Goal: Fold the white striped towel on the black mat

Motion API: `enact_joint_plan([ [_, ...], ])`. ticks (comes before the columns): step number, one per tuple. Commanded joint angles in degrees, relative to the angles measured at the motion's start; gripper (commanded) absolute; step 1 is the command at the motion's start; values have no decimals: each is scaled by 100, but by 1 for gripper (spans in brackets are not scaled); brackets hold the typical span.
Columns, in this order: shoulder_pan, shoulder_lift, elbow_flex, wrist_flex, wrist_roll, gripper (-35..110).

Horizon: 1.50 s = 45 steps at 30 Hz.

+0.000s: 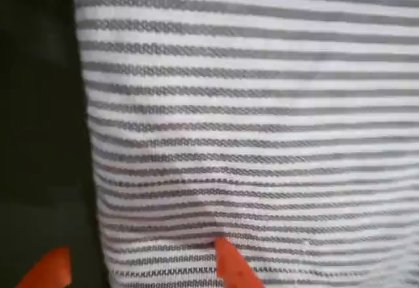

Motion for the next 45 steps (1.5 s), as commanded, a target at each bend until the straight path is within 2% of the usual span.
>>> enact_joint_plan([
  [1, -26, -158, -193, -255, -9, 26],
  [5, -79, -475, -193, -633, -62, 18],
  [10, -299, -562, -308, -527, -44, 0],
  [18, -571, -686, -721, -923, 387, 0],
  [29, -1793, -1028, -1942, -255, 1178, 0],
  [38, -2575, -747, -1635, 79, 1793, 0],
  [45, -2883, -765, -1512, -97, 2057, 0],
])
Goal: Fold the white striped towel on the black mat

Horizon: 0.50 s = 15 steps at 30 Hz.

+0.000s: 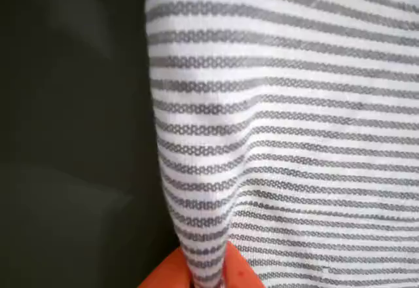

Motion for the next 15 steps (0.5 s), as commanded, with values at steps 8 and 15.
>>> enact_joint_plan([
  [8, -272, 308, -18, -272, 105, 0],
  [15, -185, 773, 290, -316, 149, 7],
])
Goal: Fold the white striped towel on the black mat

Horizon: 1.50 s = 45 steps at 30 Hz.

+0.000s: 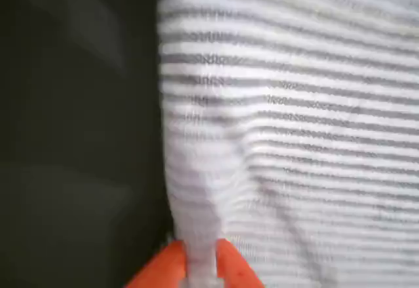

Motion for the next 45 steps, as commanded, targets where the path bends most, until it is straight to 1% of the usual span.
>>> enact_joint_plan([
  [1, 132, 580, 158, -44, -44, 7],
  [5, 387, 1503, 1028, -281, -281, 7],
  [7, 501, 2004, 1468, -290, -343, 4],
  [9, 589, 2479, 1811, -35, -431, 0],
  [13, 791, 3287, 2399, 316, -264, 0],
  [16, 932, 3964, 3059, 272, -281, 0],
  [19, 1011, 4790, 3691, 536, -308, 0],
  [25, 1160, 6653, 4860, 642, -141, 0],
  [31, 1529, 8323, 5950, 747, -519, 0],
  [36, 1802, 9246, 6680, 712, -765, 0],
  [45, 1890, 10063, 7471, 773, -782, 0],
])
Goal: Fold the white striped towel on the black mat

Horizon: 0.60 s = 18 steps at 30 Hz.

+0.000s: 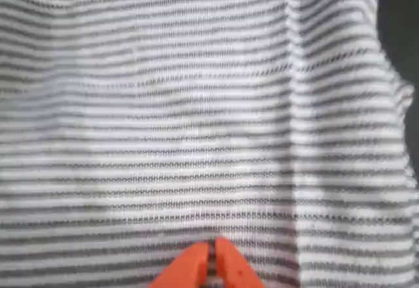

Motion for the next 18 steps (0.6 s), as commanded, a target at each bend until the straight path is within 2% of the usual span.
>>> enact_joint_plan([
  [1, 62, 193, 246, 35, -53, 0],
  [13, 26, 633, 255, 1564, -79, 0],
  [18, -26, 633, 264, 1600, 158, 0],
])
